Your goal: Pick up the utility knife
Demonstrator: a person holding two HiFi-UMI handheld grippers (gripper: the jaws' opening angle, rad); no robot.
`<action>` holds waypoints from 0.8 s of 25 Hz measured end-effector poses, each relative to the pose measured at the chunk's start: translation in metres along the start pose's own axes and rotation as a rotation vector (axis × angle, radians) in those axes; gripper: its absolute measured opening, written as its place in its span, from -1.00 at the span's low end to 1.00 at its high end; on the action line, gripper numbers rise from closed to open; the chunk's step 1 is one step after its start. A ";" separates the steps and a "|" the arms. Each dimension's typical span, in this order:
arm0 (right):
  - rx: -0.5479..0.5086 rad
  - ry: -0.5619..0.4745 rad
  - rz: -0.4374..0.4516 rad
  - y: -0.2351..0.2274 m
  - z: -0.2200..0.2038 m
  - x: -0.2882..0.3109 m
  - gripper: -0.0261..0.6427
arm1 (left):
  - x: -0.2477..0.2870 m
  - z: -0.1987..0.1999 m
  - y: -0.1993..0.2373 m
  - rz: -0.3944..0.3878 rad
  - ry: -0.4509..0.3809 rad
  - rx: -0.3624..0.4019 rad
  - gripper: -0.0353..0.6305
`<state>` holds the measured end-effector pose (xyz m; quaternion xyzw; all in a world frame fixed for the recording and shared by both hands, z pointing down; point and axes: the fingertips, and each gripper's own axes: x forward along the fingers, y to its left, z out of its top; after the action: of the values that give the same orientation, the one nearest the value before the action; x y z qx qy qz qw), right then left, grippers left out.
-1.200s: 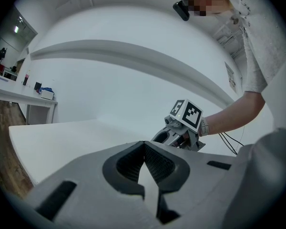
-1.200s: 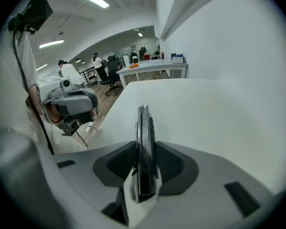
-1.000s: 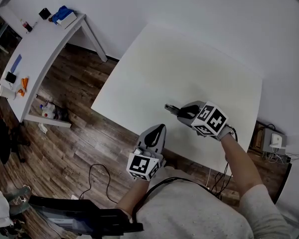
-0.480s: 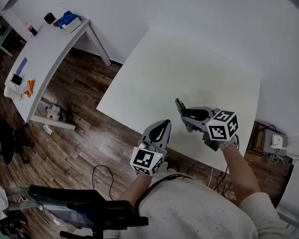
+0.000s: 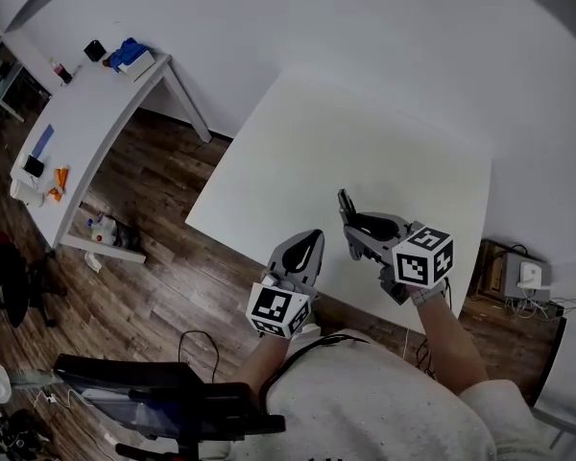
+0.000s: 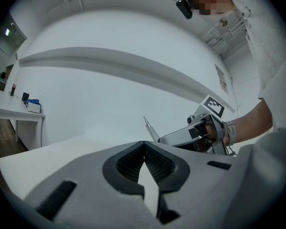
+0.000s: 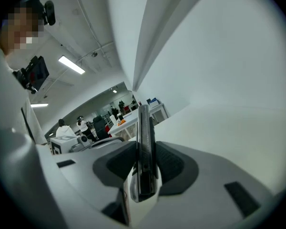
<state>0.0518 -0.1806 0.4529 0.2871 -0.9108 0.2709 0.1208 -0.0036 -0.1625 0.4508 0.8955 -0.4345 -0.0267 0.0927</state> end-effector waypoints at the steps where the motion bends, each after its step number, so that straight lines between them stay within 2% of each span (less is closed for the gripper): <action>1: 0.008 -0.020 -0.003 0.002 0.001 -0.003 -0.53 | -0.001 0.001 -0.002 -0.002 -0.001 0.003 -0.87; 8: 0.044 -0.109 -0.047 0.007 0.005 -0.013 -0.53 | -0.004 0.012 -0.004 0.005 -0.015 0.017 -0.87; 20: 0.048 -0.131 -0.097 0.000 0.001 -0.025 -0.53 | -0.004 0.006 -0.017 0.005 -0.006 0.004 -0.87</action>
<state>0.0718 -0.1703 0.4426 0.3508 -0.8950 0.2672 0.0667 0.0060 -0.1504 0.4413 0.8944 -0.4372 -0.0280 0.0898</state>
